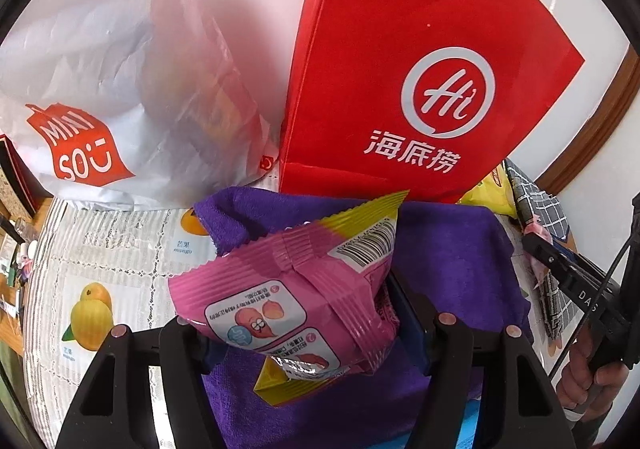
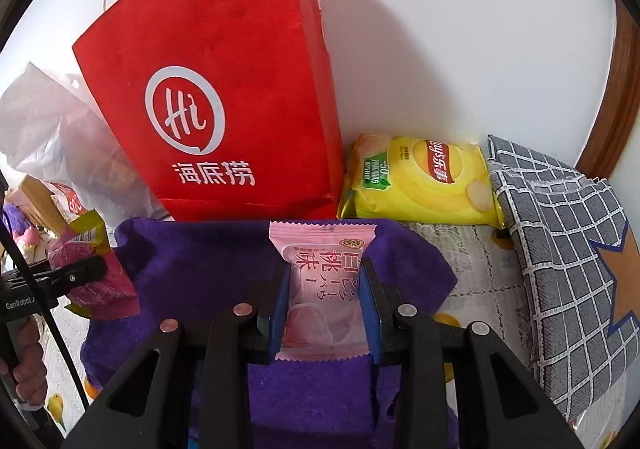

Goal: Organize snacks
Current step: 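Carry the pink candy bag and small pink candy over the purple towel with both tools, then release the small pink candy with the right tool while the left tool releases the pink bag onto the towel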

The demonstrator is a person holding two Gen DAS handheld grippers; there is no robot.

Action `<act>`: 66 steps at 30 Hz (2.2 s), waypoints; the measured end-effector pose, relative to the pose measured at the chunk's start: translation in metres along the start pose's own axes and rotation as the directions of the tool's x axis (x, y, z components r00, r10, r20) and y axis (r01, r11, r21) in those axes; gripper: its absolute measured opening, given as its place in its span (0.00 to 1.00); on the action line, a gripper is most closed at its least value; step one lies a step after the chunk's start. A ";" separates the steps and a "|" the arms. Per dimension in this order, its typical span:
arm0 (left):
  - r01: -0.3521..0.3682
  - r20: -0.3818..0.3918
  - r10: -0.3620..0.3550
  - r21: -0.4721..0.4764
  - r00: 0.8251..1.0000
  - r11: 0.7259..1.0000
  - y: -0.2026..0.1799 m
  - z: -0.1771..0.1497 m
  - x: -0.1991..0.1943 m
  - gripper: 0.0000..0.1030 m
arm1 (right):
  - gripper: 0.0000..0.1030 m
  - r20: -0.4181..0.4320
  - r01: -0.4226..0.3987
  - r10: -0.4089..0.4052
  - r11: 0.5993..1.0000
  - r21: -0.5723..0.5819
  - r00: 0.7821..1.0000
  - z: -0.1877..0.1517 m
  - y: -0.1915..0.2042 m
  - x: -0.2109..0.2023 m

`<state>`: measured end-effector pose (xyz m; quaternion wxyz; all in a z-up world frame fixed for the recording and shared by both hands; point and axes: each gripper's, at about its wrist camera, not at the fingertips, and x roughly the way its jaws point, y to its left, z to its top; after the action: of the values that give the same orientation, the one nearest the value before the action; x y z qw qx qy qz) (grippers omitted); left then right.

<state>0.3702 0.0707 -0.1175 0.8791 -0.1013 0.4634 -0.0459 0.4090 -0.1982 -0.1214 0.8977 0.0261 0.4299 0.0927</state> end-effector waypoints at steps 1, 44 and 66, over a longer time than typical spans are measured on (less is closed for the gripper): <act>-0.002 0.000 0.002 -0.003 1.000 1.000 0.001 0.000 0.000 0.65 | 0.32 -0.001 0.000 0.000 1.000 0.001 1.000 0.000 0.000 0.000; -0.041 -0.106 0.044 0.027 0.993 0.999 -0.003 -0.008 0.030 0.65 | 0.33 -0.175 0.031 -0.044 0.997 -0.076 0.984 -0.021 0.015 0.051; -0.066 -0.103 0.075 0.089 0.992 0.994 -0.016 -0.010 0.028 0.81 | 0.54 -0.092 0.003 -0.008 0.999 -0.048 0.996 -0.010 0.012 0.016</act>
<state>0.3787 0.0492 -0.1422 0.8579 -0.0448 0.5103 -0.0399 0.4093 -0.1840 -0.1379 0.8775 -0.0009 0.4686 0.1016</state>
